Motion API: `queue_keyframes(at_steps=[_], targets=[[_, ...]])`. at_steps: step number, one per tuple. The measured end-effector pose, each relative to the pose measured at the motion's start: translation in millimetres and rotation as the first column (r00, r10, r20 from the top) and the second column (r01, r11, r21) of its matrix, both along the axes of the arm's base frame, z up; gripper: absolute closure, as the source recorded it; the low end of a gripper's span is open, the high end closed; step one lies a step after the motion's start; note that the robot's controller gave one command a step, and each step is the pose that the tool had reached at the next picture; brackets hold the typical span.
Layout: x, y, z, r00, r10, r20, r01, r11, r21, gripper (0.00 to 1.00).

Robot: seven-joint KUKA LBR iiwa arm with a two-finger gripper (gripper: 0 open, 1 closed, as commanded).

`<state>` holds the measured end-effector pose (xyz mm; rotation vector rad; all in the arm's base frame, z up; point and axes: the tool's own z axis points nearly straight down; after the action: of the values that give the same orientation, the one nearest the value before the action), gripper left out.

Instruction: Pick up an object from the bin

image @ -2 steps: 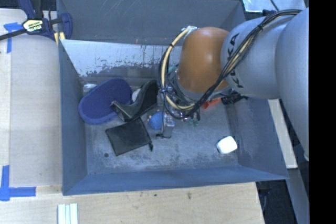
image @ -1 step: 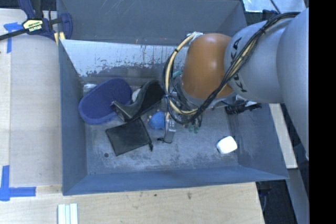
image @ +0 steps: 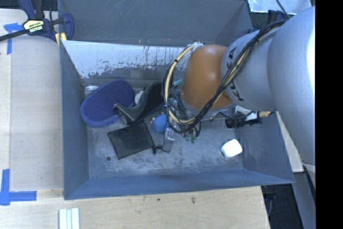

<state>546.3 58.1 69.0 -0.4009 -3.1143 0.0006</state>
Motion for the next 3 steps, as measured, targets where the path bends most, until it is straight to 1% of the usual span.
queue_keyframes(at_steps=[1, 2, 3], targets=[[0.6, 0, 0, 1.0, 0.0, 0.001, -0.001, 1.0, 0.0, 0.0], [0.8, 0, 0, 1.0, 0.0, 0.002, 0.0, 1.0, 0.0, 1.0], [3.4, -1, 90, 1.0, 0.0, 0.012, -0.001, 1.0, 0.001, 1.0]])
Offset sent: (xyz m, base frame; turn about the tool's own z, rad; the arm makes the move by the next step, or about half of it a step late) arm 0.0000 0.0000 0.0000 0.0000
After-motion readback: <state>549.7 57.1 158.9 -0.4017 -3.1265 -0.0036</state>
